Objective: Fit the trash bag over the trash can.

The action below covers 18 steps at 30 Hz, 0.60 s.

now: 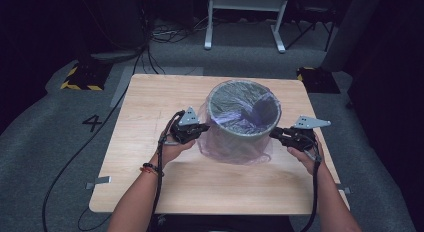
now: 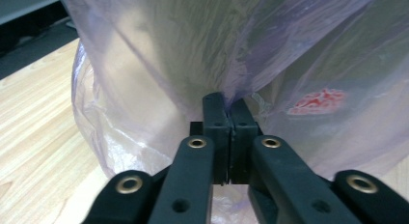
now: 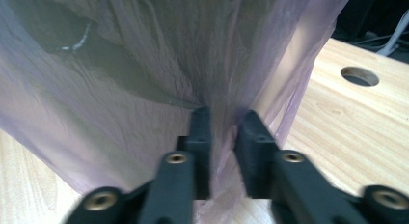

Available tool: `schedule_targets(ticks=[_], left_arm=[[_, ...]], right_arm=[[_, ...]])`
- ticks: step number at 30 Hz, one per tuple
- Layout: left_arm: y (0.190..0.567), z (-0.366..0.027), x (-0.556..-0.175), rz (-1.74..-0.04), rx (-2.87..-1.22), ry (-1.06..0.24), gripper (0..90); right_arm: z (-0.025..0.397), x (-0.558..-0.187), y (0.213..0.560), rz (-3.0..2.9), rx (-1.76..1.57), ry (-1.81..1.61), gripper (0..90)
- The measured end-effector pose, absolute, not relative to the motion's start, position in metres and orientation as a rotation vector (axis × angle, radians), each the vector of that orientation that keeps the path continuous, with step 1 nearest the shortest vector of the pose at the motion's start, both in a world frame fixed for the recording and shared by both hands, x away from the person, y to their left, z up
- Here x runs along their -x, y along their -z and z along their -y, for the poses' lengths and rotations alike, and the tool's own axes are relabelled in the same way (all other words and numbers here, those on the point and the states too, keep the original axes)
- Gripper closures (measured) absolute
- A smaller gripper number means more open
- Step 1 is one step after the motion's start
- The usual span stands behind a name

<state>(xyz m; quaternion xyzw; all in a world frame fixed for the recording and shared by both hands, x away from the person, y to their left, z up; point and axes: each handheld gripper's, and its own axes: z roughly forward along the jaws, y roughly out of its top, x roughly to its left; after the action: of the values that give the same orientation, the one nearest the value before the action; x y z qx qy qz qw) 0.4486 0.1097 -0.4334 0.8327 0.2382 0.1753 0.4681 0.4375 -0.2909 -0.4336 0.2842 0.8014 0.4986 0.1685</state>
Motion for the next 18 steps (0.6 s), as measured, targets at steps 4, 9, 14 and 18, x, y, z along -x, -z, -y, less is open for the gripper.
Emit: schedule_targets(ticks=[4, 9, 14, 18], left_arm=[[0.44, -0.11, -0.453, -0.632, -2.057, -0.433, 90.0], [0.446, -0.112, -0.459, -0.679, -2.065, -0.417, 90.0], [0.451, -0.111, -0.46, -0.686, -2.102, -0.404, 90.0], [0.449, -0.112, -0.457, -0.739, -2.093, -0.453, 59.4]], right_arm=[[0.288, -0.438, 0.436, -2.269, -0.813, -1.414, 90.0], [0.287, -0.441, 0.44, -2.256, -0.854, -1.39, 90.0], [0.289, -0.443, 0.442, -2.242, -0.891, -1.371, 90.0], [0.291, -0.443, 0.442, -2.218, -0.915, -1.365, 80.1]])
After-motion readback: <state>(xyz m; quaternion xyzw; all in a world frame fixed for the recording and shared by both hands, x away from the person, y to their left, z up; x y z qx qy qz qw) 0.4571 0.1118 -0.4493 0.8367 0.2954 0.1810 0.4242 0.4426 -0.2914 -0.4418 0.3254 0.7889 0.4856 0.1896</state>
